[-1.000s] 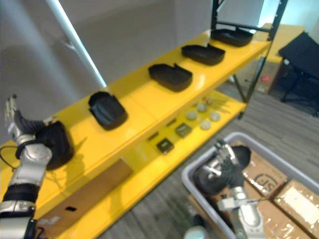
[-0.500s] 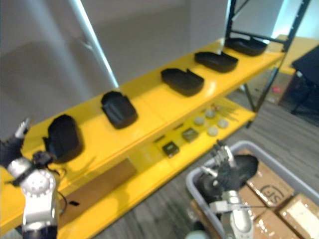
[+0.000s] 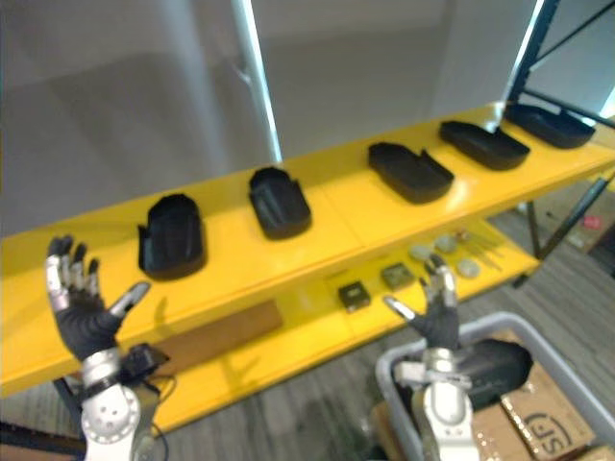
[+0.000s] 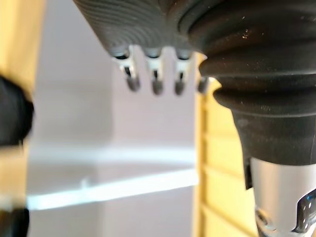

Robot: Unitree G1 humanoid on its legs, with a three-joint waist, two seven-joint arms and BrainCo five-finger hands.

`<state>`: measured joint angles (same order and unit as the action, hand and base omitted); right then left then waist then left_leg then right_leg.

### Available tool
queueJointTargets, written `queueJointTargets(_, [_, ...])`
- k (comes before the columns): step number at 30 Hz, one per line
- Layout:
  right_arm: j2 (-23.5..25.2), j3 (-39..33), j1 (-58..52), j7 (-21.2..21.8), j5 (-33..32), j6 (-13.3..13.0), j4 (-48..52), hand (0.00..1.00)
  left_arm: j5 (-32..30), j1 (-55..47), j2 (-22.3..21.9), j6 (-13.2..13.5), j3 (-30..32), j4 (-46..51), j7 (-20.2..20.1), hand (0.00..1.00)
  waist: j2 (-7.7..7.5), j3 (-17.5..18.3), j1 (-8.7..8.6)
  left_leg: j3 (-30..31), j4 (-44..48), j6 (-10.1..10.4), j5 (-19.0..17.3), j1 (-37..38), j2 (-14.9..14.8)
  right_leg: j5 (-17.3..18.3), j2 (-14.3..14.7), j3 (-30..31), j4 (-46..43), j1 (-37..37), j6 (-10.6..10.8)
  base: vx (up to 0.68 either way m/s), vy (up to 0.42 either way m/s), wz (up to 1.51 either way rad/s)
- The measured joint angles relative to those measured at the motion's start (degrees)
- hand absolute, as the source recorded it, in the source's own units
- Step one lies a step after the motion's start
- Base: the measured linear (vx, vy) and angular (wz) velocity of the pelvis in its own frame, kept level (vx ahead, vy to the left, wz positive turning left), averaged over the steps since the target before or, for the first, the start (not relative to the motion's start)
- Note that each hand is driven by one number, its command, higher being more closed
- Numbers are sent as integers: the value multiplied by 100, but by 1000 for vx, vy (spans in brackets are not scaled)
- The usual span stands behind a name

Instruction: Walk over and take plastic housings, then place them on the shelf

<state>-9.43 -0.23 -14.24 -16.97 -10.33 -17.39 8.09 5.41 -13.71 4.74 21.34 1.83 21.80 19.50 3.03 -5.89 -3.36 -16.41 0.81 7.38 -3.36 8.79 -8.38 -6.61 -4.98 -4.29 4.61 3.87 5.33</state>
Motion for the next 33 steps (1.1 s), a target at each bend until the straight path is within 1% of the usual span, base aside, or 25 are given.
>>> queueJointTargets(1, [5, -125, 1, -197, 16, 14, 8, 0, 140, 137, 85, 0, -214, -40, -162, 0, -28, -18, -70, -117, -29, 4, -15, 65, -3, -5, 17, 119, 0, -11, 5, 18, 39, -67])
queueJointTargets(2, [9, -322, -42, -376, 20, 25, 31, 0, 148, 324, 214, -8, -518, -114, -275, 0, -70, -45, -92, -336, -21, 5, -81, 153, -11, -29, 51, 333, 0, -80, 17, 11, 40, -73])
queueJointTargets(4, [14, -466, -110, -512, 20, 38, 118, 0, 235, 444, 257, -20, -751, -124, -363, 0, -85, -68, -168, -524, -8, 4, -147, 211, -5, -49, 69, 520, 0, -126, 32, 9, 38, -74])
queueJointTargets(5, [59, -658, -299, -614, 8, 39, 312, 0, 328, 587, 295, -24, -1016, -183, -425, 0, -137, -97, -295, -776, 58, 3, -245, 230, -3, -61, 95, 773, 0, -228, 48, 13, 37, -74])
queueJointTargets(6, [78, -736, -391, -648, 6, 38, 386, 0, 329, 644, 309, -25, -1105, -232, -423, 0, -138, -99, -359, -841, 103, -8, -296, 229, -5, -82, 108, 872, 0, -272, 48, 29, 45, -91])
queueJointTargets(7, [126, -893, -606, -685, -16, 32, 516, 0, 339, 780, 344, -39, -1231, -358, -420, 0, -122, -128, -468, -1031, 186, 13, -361, 277, -11, -105, 135, 1064, -1, -316, 64, 34, 37, -67])
queueJointTargets(9, [198, -1111, -917, -693, -59, 17, 568, 0, 383, 945, 356, -46, -1352, -504, -403, 0, -160, -216, -631, -1332, 195, 32, -442, 430, -8, -144, 190, 1355, -1, -341, 79, 12, 35, -84])
queueJointTargets(12, [424, -1326, -1447, -658, -372, -61, 673, 0, 381, 1213, 376, -60, -1510, -588, -197, 0, -219, -313, -902, -1714, 293, 39, -586, 540, -3, -181, 253, 1710, -1, -414, 114, -1, 30, -68])
queueJointTargets(13, [478, -1348, -1636, -601, -469, -162, 692, 0, 380, 1334, 382, -61, -1546, -627, -148, 0, -213, -327, -946, -1857, 318, 45, -639, 606, 1, -209, 285, 1863, -1, -439, 130, -2, 37, -60])
queueJointTargets(15, [551, -1299, -1829, -423, -466, -261, 713, 0, 381, 1464, 379, -64, -1586, -627, -24, 0, -193, -328, -1021, -2016, 348, 47, -706, 624, 7, -218, 315, 2016, 0, -475, 140, -32, 24, -47])
queueJointTargets(16, [596, -1261, -1892, -346, -464, -285, 721, 0, 381, 1571, 378, -79, -1624, -631, 24, 0, -189, -332, -1032, -2072, 375, 42, -740, 621, 13, -223, 319, 2080, 0, -507, 150, -33, 10, -29])
queueJointTargets(19, [625, -1172, -1927, -280, -430, -364, 721, 0, 377, 1685, 376, -182, -1678, -628, 51, 0, -186, -328, -1026, -2122, 377, 41, -755, 618, 21, -229, 330, 2129, 0, -573, 157, -26, -18, -12])
queueJointTargets(22, [619, -1118, -1773, -284, -343, -428, 723, 0, 376, 1690, 382, -347, -1678, -652, 91, 0, -174, -337, -992, -2118, 415, 18, -780, 600, 10, -238, 374, 2201, 0, -622, 162, -25, -43, -15])
queueJointTargets(24, [611, -979, -1641, -225, -352, -430, 722, 0, 377, 1643, 386, -379, -1634, -640, 218, 0, -197, -335, -899, -1536, 786, -166, -917, 451, -26, -241, 432, 2398, 0, -676, 151, -24, -72, -51])
queueJointTargets(25, [583, -893, -1514, -101, -355, -432, 720, 0, 376, 1548, 383, -414, -1599, -611, 313, 0, -190, -345, -802, -857, 1212, -435, -1077, 262, -32, -224, 462, 2606, -1, -712, 121, -42, -41, -96])
queueJointTargets(26, [508, -737, -1360, 98, -368, -431, 709, 0, 361, 1294, 377, -473, -1580, -505, 479, 0, -146, -345, -714, 22, 1741, -749, -1277, 34, 1, -222, 543, 2854, -25, -744, 119, -49, -10, -102])
queueJointTargets(28, [445, -552, -1224, 244, -446, -432, 708, 0, 348, 986, 366, -482, -1547, -362, 562, 0, -117, -330, -633, 675, 2094, -851, -1368, -97, 71, -196, 661, 3105, -123, -815, 88, -54, 63, -84])
queueJointTargets(30, [315, -170, -1005, 490, -495, -442, 707, 0, 292, 458, 348, -491, -1470, -112, 674, 0, -119, -321, -448, 1485, 2508, -940, -1427, -227, 248, -147, 796, 3391, -266, -929, 11, -51, 124, -94])
queueJointTargets(31, [233, 22, -873, 592, -482, -448, 710, 0, 295, 222, 310, -488, -1340, 29, 677, 0, -140, -322, -344, 1662, 2624, -954, -1453, -296, 331, -130, 824, 3439, -367, -1063, -21, -66, 111, -77])
queueJointTargets(32, [198, 108, -794, 601, -478, -449, 710, 0, 303, 141, 298, -487, -1278, 88, 673, 0, -154, -331, -301, 1726, 2622, -907, -1488, -307, 366, -125, 823, 3428, -407, -1125, -29, -89, 106, -54])
queueJointTargets(33, [137, 244, -634, 593, -470, -451, 714, 0, 313, 17, 256, -473, -1168, 189, 661, 0, -145, -328, -201, 1728, 2549, -801, -1615, -340, 368, -130, 833, 3371, -486, -1290, -36, -115, 105, -18])
